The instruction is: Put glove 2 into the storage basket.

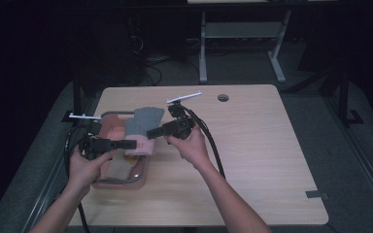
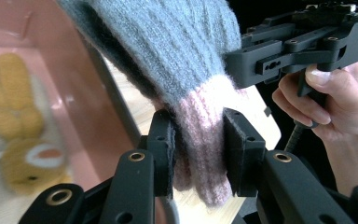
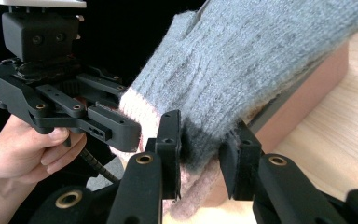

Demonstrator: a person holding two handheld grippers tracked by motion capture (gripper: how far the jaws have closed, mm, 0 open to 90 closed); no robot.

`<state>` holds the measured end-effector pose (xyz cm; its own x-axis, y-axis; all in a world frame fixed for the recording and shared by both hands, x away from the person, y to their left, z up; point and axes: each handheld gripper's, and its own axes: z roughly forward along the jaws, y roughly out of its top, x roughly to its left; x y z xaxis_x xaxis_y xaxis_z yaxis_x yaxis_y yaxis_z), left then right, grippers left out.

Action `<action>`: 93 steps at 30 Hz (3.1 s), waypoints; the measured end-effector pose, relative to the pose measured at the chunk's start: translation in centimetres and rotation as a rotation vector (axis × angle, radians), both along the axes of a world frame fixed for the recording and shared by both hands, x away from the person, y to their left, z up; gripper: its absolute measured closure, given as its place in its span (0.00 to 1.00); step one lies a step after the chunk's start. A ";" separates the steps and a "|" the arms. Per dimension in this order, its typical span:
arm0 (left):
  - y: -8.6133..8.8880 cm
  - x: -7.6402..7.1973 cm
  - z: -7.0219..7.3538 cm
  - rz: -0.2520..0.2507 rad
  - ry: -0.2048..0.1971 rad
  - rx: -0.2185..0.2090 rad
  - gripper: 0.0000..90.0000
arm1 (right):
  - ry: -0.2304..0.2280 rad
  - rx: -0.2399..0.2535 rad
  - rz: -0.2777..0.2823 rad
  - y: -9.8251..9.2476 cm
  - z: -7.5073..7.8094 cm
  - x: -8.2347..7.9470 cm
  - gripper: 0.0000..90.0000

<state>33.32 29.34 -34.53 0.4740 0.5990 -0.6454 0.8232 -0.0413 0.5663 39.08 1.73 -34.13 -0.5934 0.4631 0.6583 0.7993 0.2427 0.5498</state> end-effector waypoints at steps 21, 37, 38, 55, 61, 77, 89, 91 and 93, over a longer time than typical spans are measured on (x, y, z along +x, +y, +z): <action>3.2 -0.4 -1.0 0.048 0.009 0.014 0.75 | 0.020 -0.024 0.033 3.5 -1.0 0.6 0.78; 4.7 -0.6 -1.9 0.081 0.035 0.016 0.76 | 0.045 -0.033 0.047 5.0 -2.1 1.0 0.77; 4.7 -0.6 -1.9 0.081 0.035 0.016 0.76 | 0.047 -0.037 0.049 5.1 -2.1 1.1 0.77; 5.8 -0.5 -3.6 0.097 0.072 0.064 0.75 | 0.057 -0.094 0.059 6.7 -3.4 1.3 0.78; 6.5 -0.4 -4.7 0.109 0.103 0.117 0.75 | 0.051 -0.104 0.040 6.3 -3.3 1.4 0.79; 6.0 -0.2 -4.5 0.149 0.120 0.264 0.55 | 0.023 -0.110 0.020 4.1 -2.3 1.3 0.76; 6.1 -0.2 -2.7 0.181 0.087 0.267 0.52 | 0.017 -0.115 -0.016 0.8 -2.1 1.3 0.73; 5.9 -0.1 -2.2 0.181 0.070 0.271 0.52 | 0.016 -0.114 -0.019 -0.1 -1.9 1.2 0.71; 5.7 -0.1 -1.8 0.184 0.064 0.252 0.52 | 0.016 -0.112 -0.024 -0.8 -1.8 1.1 0.69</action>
